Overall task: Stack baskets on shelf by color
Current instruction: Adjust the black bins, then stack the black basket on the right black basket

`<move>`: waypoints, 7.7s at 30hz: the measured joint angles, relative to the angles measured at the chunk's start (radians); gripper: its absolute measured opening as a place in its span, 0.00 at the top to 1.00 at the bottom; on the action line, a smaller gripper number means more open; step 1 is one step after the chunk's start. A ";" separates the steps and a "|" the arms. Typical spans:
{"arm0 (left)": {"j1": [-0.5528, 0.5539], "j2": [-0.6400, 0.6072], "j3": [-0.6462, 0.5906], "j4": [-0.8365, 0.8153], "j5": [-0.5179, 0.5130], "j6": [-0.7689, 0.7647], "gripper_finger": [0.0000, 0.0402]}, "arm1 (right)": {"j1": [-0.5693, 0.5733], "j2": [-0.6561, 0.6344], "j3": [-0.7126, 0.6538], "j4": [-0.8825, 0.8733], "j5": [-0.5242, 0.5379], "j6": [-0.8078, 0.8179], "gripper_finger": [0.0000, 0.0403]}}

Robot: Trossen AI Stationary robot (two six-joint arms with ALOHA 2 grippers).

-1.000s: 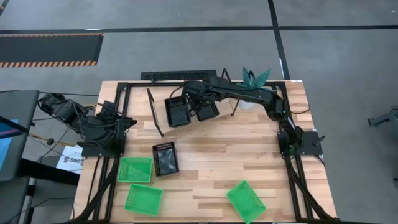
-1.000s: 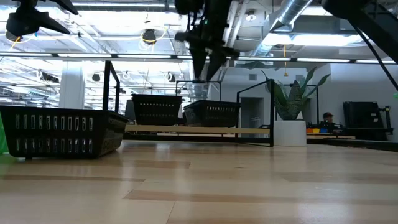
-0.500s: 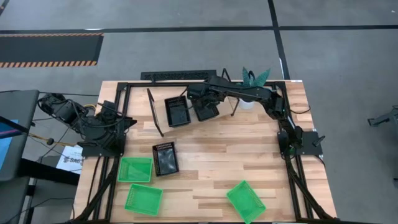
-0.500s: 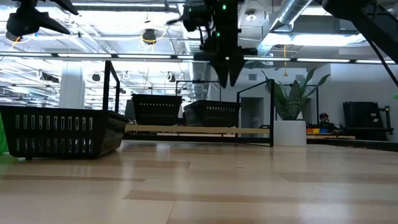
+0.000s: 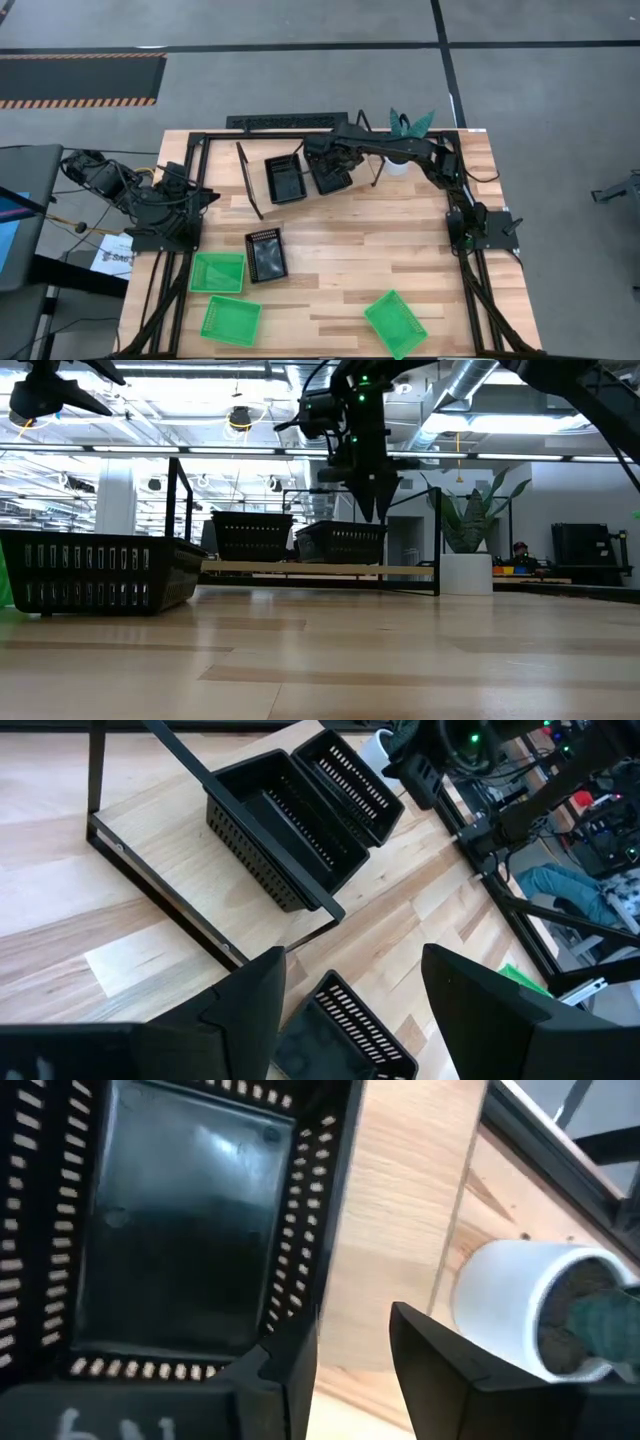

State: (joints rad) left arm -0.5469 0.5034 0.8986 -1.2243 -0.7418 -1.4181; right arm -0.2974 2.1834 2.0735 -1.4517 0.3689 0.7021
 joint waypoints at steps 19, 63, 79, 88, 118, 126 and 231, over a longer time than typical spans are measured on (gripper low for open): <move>0.000 0.000 0.000 -0.021 0.021 -0.005 0.44 | 0.000 0.001 -0.033 0.021 0.005 -0.022 0.80; 0.000 0.000 0.000 -0.050 0.011 -0.018 0.44 | -0.040 0.000 -0.082 0.384 -0.187 -0.180 0.98; 0.000 0.000 0.000 -0.050 0.023 -0.018 0.44 | 0.071 -0.001 0.248 0.292 -0.230 -0.190 0.78; 0.000 0.000 0.000 -0.050 0.023 -0.048 0.44 | 0.345 0.055 0.245 0.395 -0.101 -0.054 0.49; 0.000 0.000 0.000 -0.050 0.157 0.089 0.44 | 0.439 0.343 0.246 0.572 -0.339 0.373 0.87; 0.000 0.000 0.000 -0.050 0.163 0.146 0.44 | 0.435 0.304 0.244 0.529 -0.412 0.372 0.98; 0.000 0.001 0.000 -0.050 0.162 0.047 0.44 | 0.339 -0.137 -0.102 0.479 0.268 0.082 0.67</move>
State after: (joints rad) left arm -0.5472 0.5041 0.8989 -1.2743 -0.5798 -1.3711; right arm 0.0416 2.0461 1.9713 -0.9722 0.6367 0.7839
